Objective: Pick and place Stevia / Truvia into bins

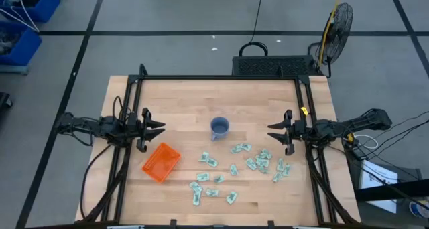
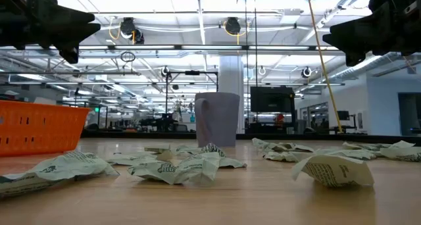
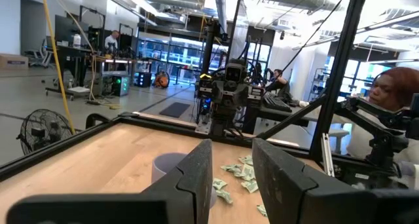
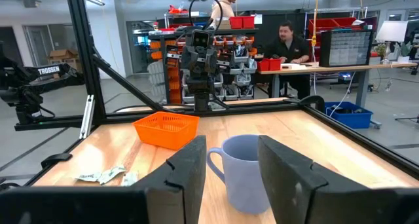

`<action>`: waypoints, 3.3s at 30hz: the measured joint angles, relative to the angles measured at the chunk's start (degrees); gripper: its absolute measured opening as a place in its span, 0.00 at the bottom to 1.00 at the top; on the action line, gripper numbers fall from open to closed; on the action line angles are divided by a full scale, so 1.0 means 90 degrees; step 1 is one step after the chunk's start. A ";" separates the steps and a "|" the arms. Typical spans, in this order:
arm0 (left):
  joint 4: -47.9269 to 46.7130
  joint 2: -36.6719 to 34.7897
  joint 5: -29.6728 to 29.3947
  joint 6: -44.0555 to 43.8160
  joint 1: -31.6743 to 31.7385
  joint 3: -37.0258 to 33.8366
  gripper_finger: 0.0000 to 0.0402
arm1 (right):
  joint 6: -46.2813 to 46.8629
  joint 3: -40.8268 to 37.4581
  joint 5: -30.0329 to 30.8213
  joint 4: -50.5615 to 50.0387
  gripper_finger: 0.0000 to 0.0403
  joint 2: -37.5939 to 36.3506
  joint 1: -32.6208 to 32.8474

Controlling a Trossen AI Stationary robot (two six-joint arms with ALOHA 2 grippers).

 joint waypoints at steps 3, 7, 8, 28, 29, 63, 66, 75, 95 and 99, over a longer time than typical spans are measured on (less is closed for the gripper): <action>0.0000 -0.0001 0.0001 0.0000 -0.0002 0.0000 0.29 | 0.0000 0.0000 0.0001 -0.0001 0.32 0.0001 0.0000; 0.0000 -0.0001 0.0000 0.0001 -0.0002 -0.0001 0.29 | -0.0001 0.0000 -0.0001 0.0001 0.32 0.0000 0.0000; 0.0000 -0.0001 0.0001 0.0001 -0.0002 0.0000 0.29 | 0.0000 0.0000 0.0000 -0.0001 0.32 0.0000 -0.0001; 0.0000 -0.0001 0.0001 0.0000 -0.0001 0.0000 0.29 | 0.0001 0.0000 -0.0001 -0.0001 0.32 0.0000 -0.0001; 0.0000 -0.0002 0.0001 0.0001 0.0000 -0.0001 0.29 | -0.0001 0.0000 -0.0001 -0.0001 0.32 0.0001 0.0001; 0.0000 -0.0001 0.0002 0.0000 0.0000 0.0000 0.29 | 0.0001 0.0000 0.0001 -0.0001 0.32 0.0001 -0.0001; 0.0000 0.0000 0.0000 0.0001 -0.0002 0.0000 0.29 | 0.0000 0.0000 0.0001 0.0001 0.32 -0.0001 0.0001; 0.0000 -0.0001 0.0000 0.0001 -0.0001 -0.0001 0.29 | 0.0000 0.0000 0.0000 0.0000 0.32 0.0000 0.0000; 0.0002 0.0000 -0.0194 -0.0628 0.0000 -0.0002 0.29 | 0.0001 0.0000 0.0495 -0.0075 0.32 0.0004 -0.0001; -0.0015 0.0007 -0.0136 0.0034 0.0000 0.0000 0.29 | -0.0279 0.0000 0.0505 0.0020 0.32 0.0009 -0.0001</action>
